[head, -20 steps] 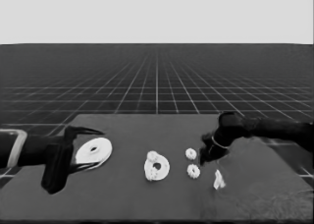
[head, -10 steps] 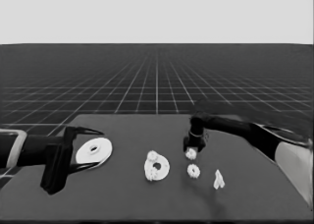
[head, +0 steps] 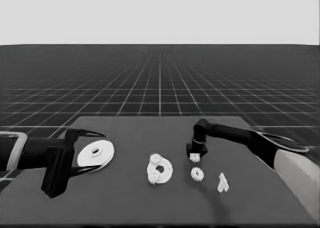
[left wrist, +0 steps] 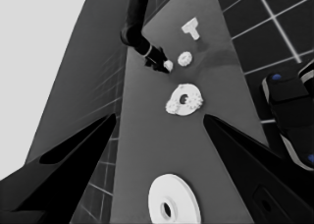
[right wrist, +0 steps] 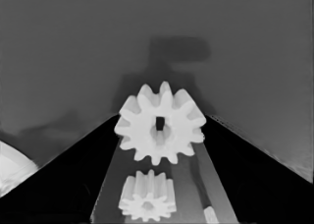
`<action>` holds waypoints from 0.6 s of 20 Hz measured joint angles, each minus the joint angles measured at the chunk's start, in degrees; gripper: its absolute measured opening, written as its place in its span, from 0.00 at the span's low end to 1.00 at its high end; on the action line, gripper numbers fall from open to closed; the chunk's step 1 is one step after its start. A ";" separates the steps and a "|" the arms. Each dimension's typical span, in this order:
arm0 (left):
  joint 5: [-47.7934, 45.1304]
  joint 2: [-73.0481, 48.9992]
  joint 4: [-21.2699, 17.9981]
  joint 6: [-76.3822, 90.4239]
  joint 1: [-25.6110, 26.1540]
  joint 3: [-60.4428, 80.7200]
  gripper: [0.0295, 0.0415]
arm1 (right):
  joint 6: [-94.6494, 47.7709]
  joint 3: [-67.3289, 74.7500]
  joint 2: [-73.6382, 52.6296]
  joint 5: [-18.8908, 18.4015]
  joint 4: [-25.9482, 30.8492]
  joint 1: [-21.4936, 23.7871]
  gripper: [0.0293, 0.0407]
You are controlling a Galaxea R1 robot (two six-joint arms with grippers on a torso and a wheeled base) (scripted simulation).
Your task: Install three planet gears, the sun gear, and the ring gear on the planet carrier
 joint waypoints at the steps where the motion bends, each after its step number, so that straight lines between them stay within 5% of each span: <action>1: 0.00 0.00 0.00 0.00 0.00 0.00 0.75 | 0.00 -0.01 0.00 0.00 0.00 0.00 0.17; 8: 0.00 0.00 0.00 0.00 0.00 0.00 0.75 | -0.01 -0.02 0.01 0.01 -0.01 0.00 0.17; 12: 0.00 0.00 0.00 0.00 0.00 0.00 0.75 | 4.04 8.86 -3.62 -6.46 6.12 8.81 0.17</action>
